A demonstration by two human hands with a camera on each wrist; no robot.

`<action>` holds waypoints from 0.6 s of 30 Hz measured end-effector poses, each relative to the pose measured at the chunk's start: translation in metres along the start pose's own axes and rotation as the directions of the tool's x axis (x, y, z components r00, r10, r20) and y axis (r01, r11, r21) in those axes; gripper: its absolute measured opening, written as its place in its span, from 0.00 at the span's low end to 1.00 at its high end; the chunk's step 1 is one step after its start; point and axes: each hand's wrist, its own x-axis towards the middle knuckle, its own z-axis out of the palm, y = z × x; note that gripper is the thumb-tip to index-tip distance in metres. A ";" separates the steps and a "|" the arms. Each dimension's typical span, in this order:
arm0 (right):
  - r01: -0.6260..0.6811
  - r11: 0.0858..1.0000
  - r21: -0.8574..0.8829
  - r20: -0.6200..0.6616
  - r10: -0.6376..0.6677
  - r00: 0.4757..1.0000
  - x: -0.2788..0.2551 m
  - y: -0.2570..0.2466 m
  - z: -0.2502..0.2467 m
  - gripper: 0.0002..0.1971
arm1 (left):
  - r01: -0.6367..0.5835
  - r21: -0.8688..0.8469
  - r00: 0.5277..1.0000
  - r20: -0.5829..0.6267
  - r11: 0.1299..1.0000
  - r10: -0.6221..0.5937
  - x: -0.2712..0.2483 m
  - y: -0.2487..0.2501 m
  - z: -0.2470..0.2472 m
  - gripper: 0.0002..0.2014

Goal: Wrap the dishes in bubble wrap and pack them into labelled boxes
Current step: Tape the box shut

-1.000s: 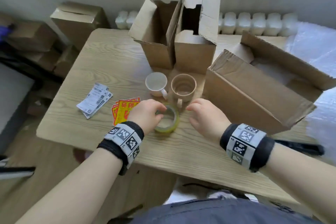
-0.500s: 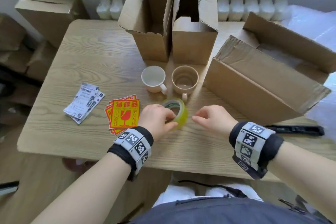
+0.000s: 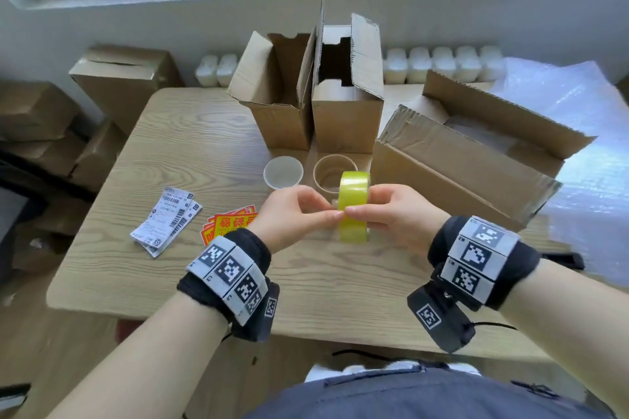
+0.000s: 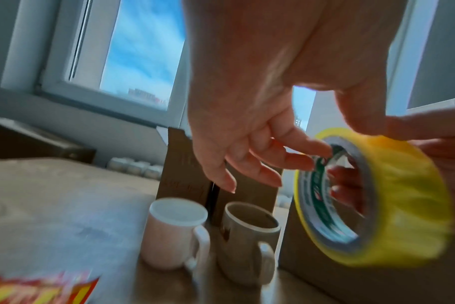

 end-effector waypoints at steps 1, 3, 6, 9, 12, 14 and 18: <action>0.025 0.999 -0.047 -0.008 -0.026 1.000 -0.003 -0.004 -0.005 0.17 | -0.030 0.003 0.997 -0.069 1.000 0.030 0.001 0.009 -0.001 0.11; 0.077 0.989 -0.127 0.004 -0.077 0.997 -0.012 -0.010 -0.016 0.17 | -0.116 -0.034 0.982 -0.154 0.993 0.109 0.003 0.030 0.001 0.13; 0.151 0.973 -0.174 0.014 -0.151 0.988 -0.030 -0.018 -0.032 0.12 | -0.225 0.040 0.966 -0.124 0.974 0.228 0.004 0.062 0.014 0.18; 0.214 0.958 -0.191 -0.009 -0.220 0.975 -0.046 -0.022 -0.045 0.12 | -0.335 0.145 0.927 -0.126 0.931 0.353 0.003 0.084 0.033 0.13; 0.258 0.942 -0.215 -0.029 -0.270 0.962 -0.060 -0.027 -0.056 0.13 | -0.366 0.094 0.893 -0.246 0.926 0.378 -0.001 0.097 0.048 0.08; 0.278 0.927 -0.251 -0.025 -0.294 0.956 -0.069 -0.029 -0.061 0.14 | -0.370 0.050 0.879 -0.304 0.928 0.367 -0.003 0.103 0.055 0.08; 0.315 0.894 -0.320 -0.043 -0.345 0.937 -0.083 -0.036 -0.070 0.06 | -0.421 0.186 0.822 -0.335 0.888 0.460 -0.010 0.117 0.064 0.02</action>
